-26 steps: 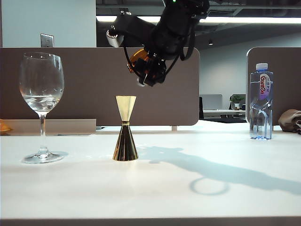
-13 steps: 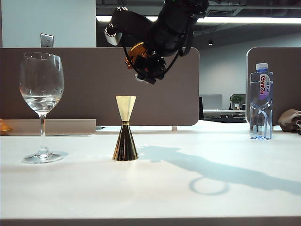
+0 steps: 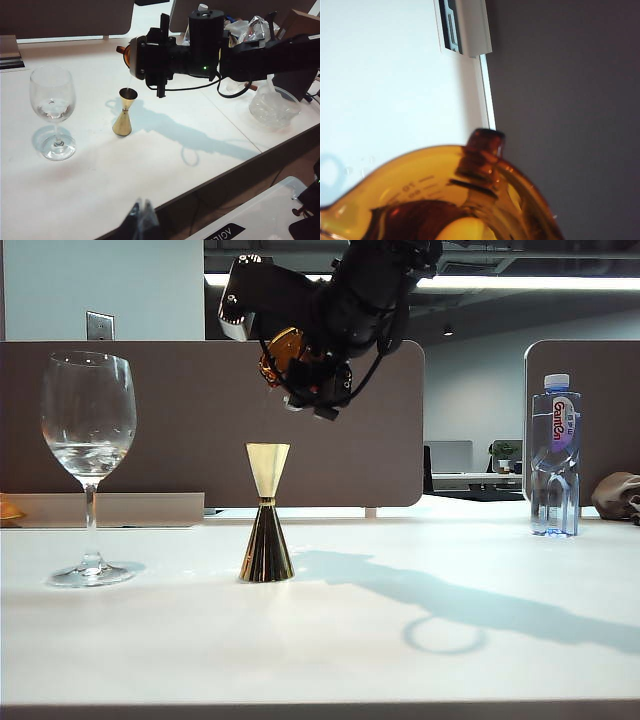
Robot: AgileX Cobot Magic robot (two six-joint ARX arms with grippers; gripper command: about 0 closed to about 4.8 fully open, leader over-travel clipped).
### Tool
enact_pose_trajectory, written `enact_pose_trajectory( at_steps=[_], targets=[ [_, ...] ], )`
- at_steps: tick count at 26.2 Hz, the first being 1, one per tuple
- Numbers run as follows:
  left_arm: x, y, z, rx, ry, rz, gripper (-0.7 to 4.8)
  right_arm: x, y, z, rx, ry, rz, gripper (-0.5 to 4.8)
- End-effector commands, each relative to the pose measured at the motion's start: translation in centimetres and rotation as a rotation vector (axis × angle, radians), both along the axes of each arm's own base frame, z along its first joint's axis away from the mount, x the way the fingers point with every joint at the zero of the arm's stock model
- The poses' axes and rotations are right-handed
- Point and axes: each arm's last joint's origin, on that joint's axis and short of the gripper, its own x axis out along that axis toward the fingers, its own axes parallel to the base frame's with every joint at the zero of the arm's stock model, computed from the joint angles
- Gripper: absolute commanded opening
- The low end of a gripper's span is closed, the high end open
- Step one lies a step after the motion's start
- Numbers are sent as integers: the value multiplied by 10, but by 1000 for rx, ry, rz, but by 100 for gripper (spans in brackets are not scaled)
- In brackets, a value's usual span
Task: Pick up the small amber measuring cup and pour the water in it into the jigger, then pick up the jigger and pour the water in it into the wine glass.
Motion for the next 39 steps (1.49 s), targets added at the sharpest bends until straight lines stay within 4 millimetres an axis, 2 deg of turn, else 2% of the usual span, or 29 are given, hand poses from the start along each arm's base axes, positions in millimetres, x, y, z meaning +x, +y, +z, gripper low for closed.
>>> enact_pose_trajectory(
  at_steps=[1, 34, 39],
  targets=[
    [-1, 0, 0, 0, 3, -3, -2, 0, 1, 8, 22, -43, 12, 41],
    [-1, 0, 0, 0, 3, -3, -2, -1, 4, 9, -255, -231, 130, 41],
    [-1, 0, 0, 0, 3, -3, -2, 0, 4, 11, -249, -253, 129, 41]
  ],
)
